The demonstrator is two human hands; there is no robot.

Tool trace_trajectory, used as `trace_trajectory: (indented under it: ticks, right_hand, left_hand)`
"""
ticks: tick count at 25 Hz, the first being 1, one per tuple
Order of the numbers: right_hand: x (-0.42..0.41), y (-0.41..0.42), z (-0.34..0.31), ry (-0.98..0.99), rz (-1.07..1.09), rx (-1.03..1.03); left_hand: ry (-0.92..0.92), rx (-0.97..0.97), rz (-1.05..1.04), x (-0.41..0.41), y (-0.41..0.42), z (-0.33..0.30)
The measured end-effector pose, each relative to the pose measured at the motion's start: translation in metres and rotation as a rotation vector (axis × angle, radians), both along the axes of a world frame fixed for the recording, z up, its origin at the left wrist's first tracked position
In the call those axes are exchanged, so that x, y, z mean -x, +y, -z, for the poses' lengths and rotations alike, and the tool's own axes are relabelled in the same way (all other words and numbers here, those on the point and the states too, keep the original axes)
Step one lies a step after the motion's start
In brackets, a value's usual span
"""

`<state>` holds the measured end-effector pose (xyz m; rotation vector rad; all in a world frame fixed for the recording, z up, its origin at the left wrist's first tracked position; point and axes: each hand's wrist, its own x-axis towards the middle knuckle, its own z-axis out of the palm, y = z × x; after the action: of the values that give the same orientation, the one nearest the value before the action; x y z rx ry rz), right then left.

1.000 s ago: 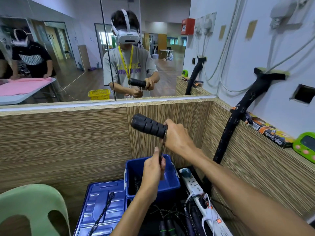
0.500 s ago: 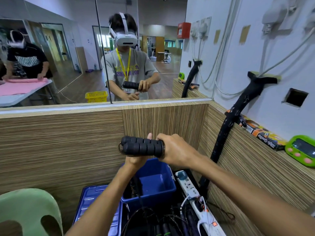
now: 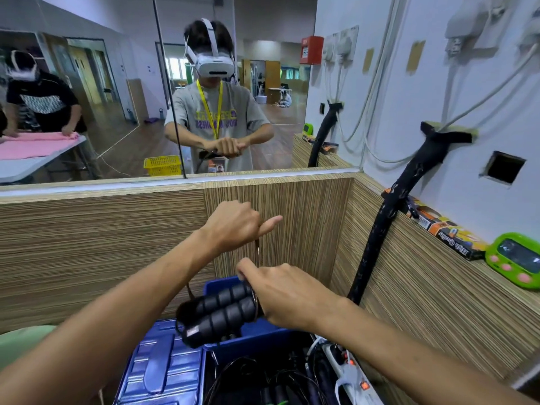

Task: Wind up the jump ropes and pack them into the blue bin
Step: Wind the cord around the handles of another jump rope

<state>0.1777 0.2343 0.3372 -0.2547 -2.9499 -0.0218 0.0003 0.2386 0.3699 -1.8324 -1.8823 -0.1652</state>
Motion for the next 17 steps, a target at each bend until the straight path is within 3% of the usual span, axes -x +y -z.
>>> trace_trajectory:
  ticks: [5,8,14,17]
  right_hand:
    - [0.002,0.023,0.015,0.042,0.28,0.114]
    - [0.006,0.033,0.014,0.151,0.412,0.201]
    - [-0.001,0.049,0.001,0.201,0.513,0.287]
    - [-0.002,0.064,-0.013,0.279,0.606,0.201]
  left_hand:
    - [-0.113,-0.159,-0.179,-0.035,-0.007,-0.022]
    - [-0.306,-0.226,-0.272,-0.048,-0.014,-0.029]
    - [-0.382,-0.138,-0.14,-0.09,-0.032,-0.009]
    - [-0.553,-0.156,-0.14,-0.092,-0.039,0.01]
